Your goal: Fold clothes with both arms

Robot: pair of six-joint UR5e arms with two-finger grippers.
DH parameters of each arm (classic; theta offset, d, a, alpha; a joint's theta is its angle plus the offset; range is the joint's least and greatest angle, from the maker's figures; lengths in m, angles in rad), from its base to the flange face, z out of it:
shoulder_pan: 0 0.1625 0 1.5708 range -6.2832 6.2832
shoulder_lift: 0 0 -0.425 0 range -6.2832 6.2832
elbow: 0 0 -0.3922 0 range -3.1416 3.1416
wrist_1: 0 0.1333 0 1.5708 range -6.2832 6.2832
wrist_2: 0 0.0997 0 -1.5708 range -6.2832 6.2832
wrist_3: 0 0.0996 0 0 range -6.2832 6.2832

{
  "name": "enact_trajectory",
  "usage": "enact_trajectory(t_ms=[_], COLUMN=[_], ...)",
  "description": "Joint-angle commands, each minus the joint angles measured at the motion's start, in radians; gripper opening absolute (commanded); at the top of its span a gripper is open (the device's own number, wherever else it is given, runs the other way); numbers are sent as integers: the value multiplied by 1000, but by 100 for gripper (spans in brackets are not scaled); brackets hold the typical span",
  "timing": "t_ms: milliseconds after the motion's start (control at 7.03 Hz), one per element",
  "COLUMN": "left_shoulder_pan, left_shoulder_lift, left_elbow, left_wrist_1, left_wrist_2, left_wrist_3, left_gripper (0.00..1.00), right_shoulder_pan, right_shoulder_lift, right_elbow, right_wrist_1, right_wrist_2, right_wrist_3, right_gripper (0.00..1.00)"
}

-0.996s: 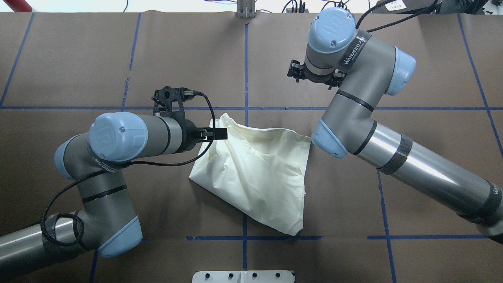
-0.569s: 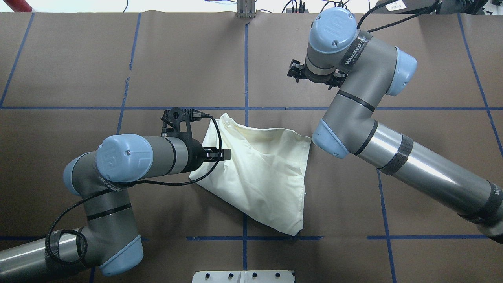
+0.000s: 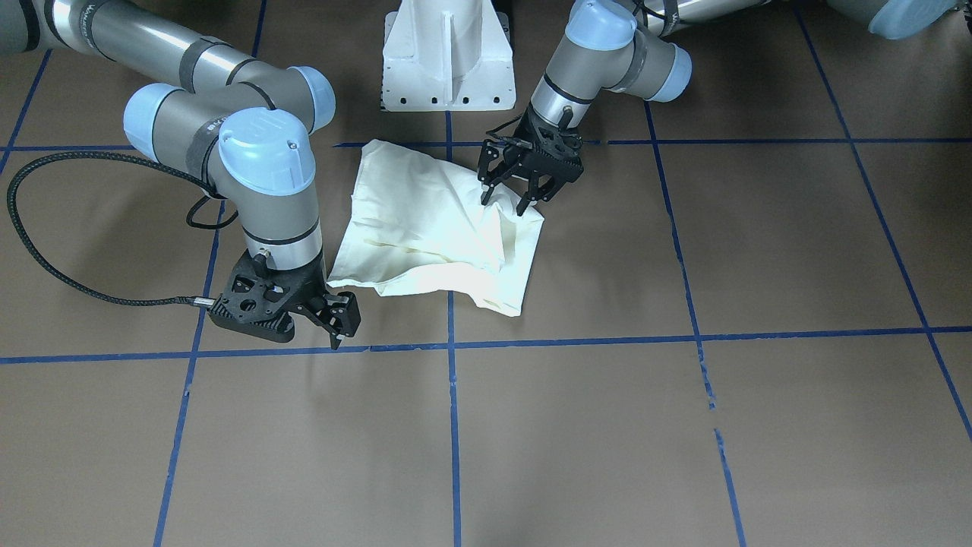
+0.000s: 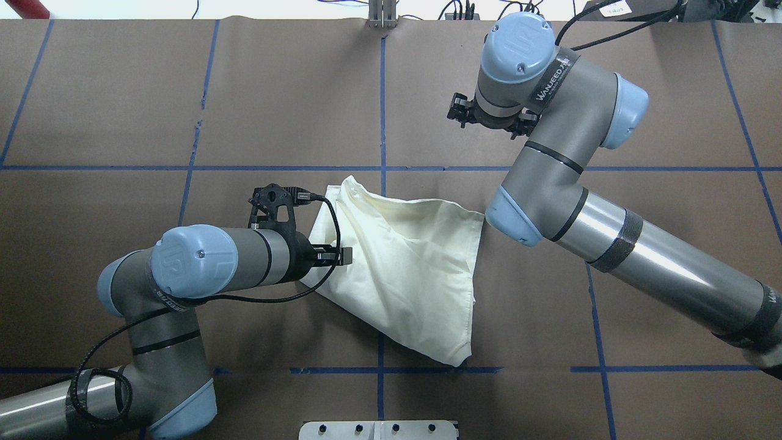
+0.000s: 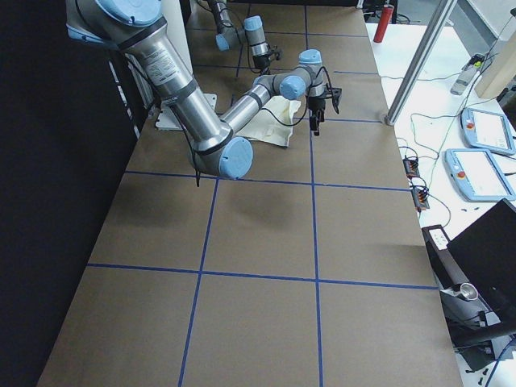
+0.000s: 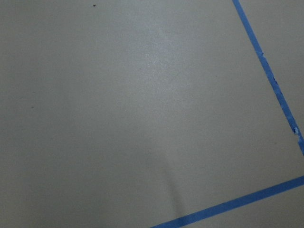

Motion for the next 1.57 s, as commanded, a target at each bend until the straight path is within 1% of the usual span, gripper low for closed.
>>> enact_trajectory(t_ms=[0, 142, 285, 569, 996, 1281, 1423], left_shoulder_pan=[14, 14, 14, 14, 15, 17, 18], left_shoulder_lift=[7, 7, 10, 60, 120, 122, 122], left_elbow=[1, 0, -2, -5, 6, 33, 33], left_wrist_1=[0, 1, 1, 0, -51, -54, -55], left_wrist_2=[26, 28, 29, 34, 34, 43, 66], left_wrist_3=[0, 0, 2, 2, 2, -2, -3], left_gripper=[40, 27, 23, 12, 11, 11, 17], right_shoulder_pan=[-2, -2, -2, -3, -8, -11, -11], right_shoulder_lift=[0, 0, 0, -3, -5, -5, -5], right_elbow=[0, 0, 0, 0, 0, 0, 0], right_wrist_1=[0, 0, 0, 2, 2, 3, 3], right_wrist_2=[0, -2, -2, -3, -5, -6, -6], right_wrist_3=[0, 0, 0, 2, 2, 3, 2], right_gripper=[100, 100, 100, 100, 100, 100, 100])
